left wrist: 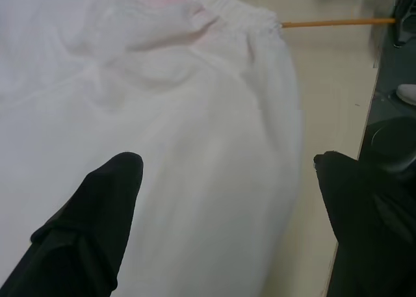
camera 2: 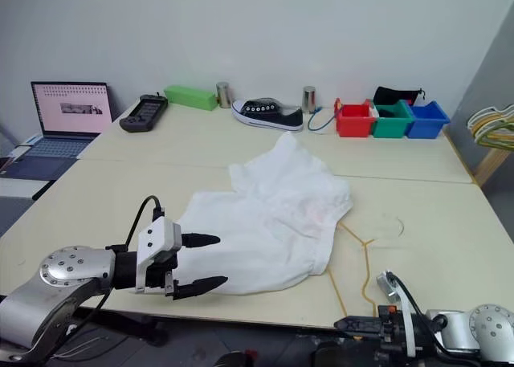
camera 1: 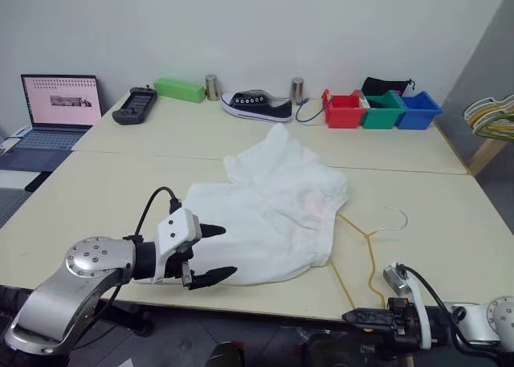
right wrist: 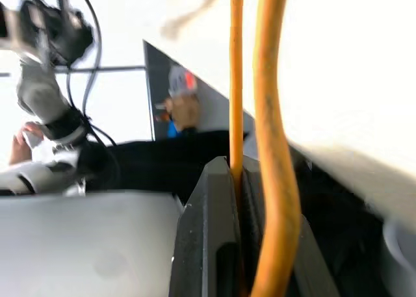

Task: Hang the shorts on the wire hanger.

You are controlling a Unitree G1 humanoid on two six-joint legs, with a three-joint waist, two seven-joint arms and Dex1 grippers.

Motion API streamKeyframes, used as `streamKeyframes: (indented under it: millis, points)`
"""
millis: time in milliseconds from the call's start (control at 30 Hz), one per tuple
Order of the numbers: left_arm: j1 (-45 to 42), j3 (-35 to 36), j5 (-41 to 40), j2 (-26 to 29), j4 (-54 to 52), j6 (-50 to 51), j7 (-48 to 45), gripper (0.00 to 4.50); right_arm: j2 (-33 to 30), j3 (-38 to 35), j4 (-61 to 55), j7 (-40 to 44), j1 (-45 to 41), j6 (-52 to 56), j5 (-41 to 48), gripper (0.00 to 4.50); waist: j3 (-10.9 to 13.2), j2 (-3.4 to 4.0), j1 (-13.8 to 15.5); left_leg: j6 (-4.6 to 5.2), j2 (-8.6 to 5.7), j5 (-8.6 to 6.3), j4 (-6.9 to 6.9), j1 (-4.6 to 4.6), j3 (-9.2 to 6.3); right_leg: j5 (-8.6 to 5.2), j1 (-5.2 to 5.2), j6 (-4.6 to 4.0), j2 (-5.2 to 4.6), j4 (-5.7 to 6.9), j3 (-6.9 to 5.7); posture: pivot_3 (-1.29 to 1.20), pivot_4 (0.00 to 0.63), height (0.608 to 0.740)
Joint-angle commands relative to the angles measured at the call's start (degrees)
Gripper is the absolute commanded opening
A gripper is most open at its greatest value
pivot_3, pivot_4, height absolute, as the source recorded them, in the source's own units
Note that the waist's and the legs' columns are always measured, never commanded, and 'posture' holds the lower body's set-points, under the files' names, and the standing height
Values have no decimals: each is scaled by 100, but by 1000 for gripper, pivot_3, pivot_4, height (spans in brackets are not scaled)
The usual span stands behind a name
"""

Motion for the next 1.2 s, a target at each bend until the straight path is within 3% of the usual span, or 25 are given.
streamKeyframes:
  millis: [33, 200, 333, 533, 767, 933, 1200]
  points:
    - [-100, 23, 29, 16, -9, -135, -43, 4481, -54, -320, -457, -209, 13, -82, 478, 0, -7, 8, 2, 1, 0, 1, 0, 0, 0, 0, 0, 0, 0, 3, 0, -207, 39, 740]
    - [-176, -52, 65, -14, 49, -183, -60, 4481, -329, -210, -989, -22, 10, -194, 772, 0, -14, 21, -2, 2, 3, 0, -2, -5, 0, -4, 1, -6, 15, 7, 7, -220, 39, 740]
    - [-269, -112, 95, -5, 126, -223, -107, 4481, -795, 275, -1555, 465, 23, -496, 213, 0, -21, 30, -2, 3, 4, -1, -2, -8, 5, -5, 3, -5, 20, 10, 18, -226, 37, 740]
    - [-405, -164, 126, 10, 210, -241, -157, 4481, -810, 718, -820, 603, -307, -959, -533, 0, -30, 22, -51, 2, 26, -1, 4, -1, 9, -5, -13, -6, 37, 6, 21, -222, 37, 740]
    - [-439, -193, 182, 17, 220, -243, -149, 4481, -349, 517, 371, 147, -899, -523, -484, 0, -32, 23, -137, 3, 31, 0, 4, -2, 12, 1, -7, -5, 56, 16, 40, -214, 37, 740]
    - [-410, -161, 202, 38, 203, -234, -154, 4481, -181, 375, 726, -41, -1074, -12, -115, 0, -34, 22, -152, 4, 55, 0, 3, 0, 31, 6, 5, 2, 79, 21, 57, -208, 36, 740]
    - [-321, -127, 260, 74, 178, -262, -166, 4481, -711, 846, 660, -390, -523, 19, 1248, 0, -35, 26, -150, 4, 69, 0, 3, 0, 44, -3, 2, -16, 137, 20, 140, -199, 43, 740]
